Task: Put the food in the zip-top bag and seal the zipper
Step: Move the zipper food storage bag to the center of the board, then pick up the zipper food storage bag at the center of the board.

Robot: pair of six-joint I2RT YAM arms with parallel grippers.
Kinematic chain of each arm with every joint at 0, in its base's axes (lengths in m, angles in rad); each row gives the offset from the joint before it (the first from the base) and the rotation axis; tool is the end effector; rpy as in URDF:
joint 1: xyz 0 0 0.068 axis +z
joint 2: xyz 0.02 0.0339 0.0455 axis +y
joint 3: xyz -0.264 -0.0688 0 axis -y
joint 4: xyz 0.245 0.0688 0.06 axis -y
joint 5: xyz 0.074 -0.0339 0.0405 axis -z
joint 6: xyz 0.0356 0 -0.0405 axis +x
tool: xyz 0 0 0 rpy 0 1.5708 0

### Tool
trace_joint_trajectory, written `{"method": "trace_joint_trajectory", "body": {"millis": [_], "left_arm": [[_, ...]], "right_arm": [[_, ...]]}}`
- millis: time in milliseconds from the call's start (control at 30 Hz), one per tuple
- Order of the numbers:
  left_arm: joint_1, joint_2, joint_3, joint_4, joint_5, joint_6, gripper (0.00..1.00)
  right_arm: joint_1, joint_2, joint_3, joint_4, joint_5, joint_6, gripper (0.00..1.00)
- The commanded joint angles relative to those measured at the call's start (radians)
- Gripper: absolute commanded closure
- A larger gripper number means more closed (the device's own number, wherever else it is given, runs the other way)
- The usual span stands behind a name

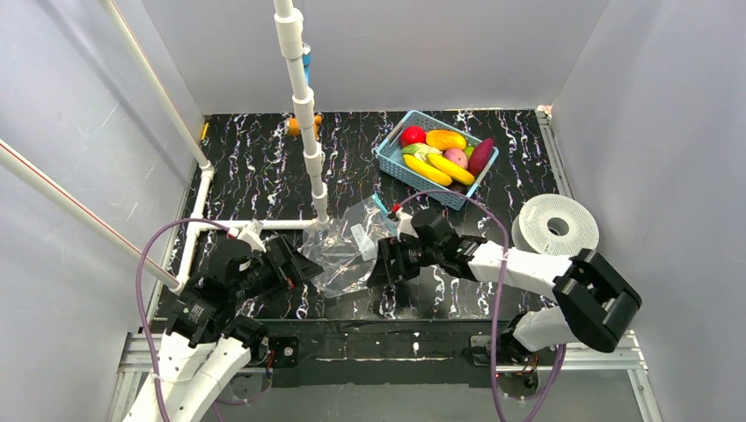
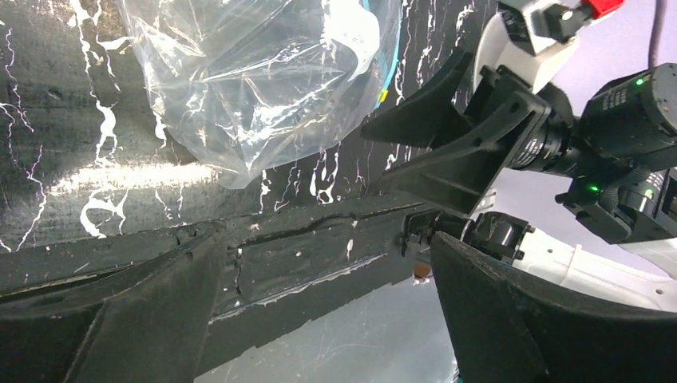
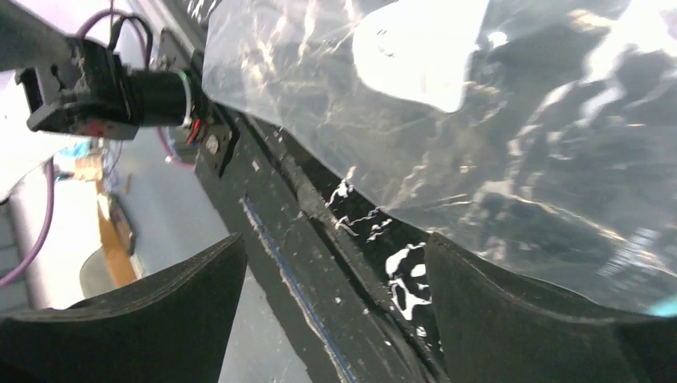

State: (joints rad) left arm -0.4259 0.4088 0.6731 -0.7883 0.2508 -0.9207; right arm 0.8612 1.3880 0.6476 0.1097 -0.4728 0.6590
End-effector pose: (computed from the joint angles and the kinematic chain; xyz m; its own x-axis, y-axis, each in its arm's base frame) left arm 0.0806 -0.0463 0.2861 -0.7501 -0.5064 -0.4252 -0.0020 0.6448 -0.7644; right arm 0.1693 0.2220 0.1898 -0.8640 -0.1694 -0.4741 -0.4882 0.5119 0.7068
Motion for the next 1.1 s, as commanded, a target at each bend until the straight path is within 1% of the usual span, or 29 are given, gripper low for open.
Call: {"method": "trace_joint_trajectory", "body": {"millis": [0,100,200,333,533,600,633,733,800,867,967,1033,1067], "left_arm": [[-0.002,-0.012,0.065,-0.061,0.002,0.000,0.02],[-0.002,-0.025,0.073,-0.065,0.013,-0.022,0.02],[-0.002,-0.031,0.087,-0.064,0.028,-0.045,0.02],[-0.002,-0.023,0.103,-0.061,0.039,-0.062,0.02],[-0.003,0.079,0.086,0.039,0.121,-0.085,0.02],[-0.006,0.112,0.076,0.072,0.143,-0.101,0.02],[-0.010,0.119,0.073,0.086,0.143,-0.108,0.02],[-0.021,0.108,0.062,0.116,0.106,-0.132,0.02],[-0.027,0.109,0.054,0.131,0.086,-0.145,0.03],[-0.040,0.143,0.049,0.145,0.091,-0.156,0.05],[-0.101,0.207,0.058,0.163,0.065,-0.167,0.06],[-0.169,0.248,0.080,0.169,0.010,-0.178,0.06],[-0.221,0.269,0.096,0.172,-0.023,-0.182,0.06]], "right_arm": [[-0.060,-0.104,0.052,-0.092,0.143,-0.074,0.10],[-0.181,-0.136,0.045,-0.122,0.127,-0.075,0.09],[-0.306,-0.127,0.040,-0.143,0.077,-0.069,0.09],[-0.385,-0.058,0.045,-0.120,0.023,-0.067,0.09],[-0.445,0.094,0.029,0.082,-0.096,0.001,0.12],[-0.447,0.138,0.024,0.165,-0.170,0.016,0.18],[-0.447,0.156,0.020,0.207,-0.204,0.030,0.23],[-0.447,0.185,-0.003,0.321,-0.266,0.077,0.33],[-0.445,0.195,-0.010,0.354,-0.279,0.082,0.36],[-0.443,0.210,-0.007,0.366,-0.289,0.083,0.37],[-0.442,0.235,-0.008,0.398,-0.304,0.098,0.38],[-0.441,0.253,-0.012,0.442,-0.314,0.115,0.37],[-0.440,0.265,-0.011,0.459,-0.320,0.124,0.37]]}}
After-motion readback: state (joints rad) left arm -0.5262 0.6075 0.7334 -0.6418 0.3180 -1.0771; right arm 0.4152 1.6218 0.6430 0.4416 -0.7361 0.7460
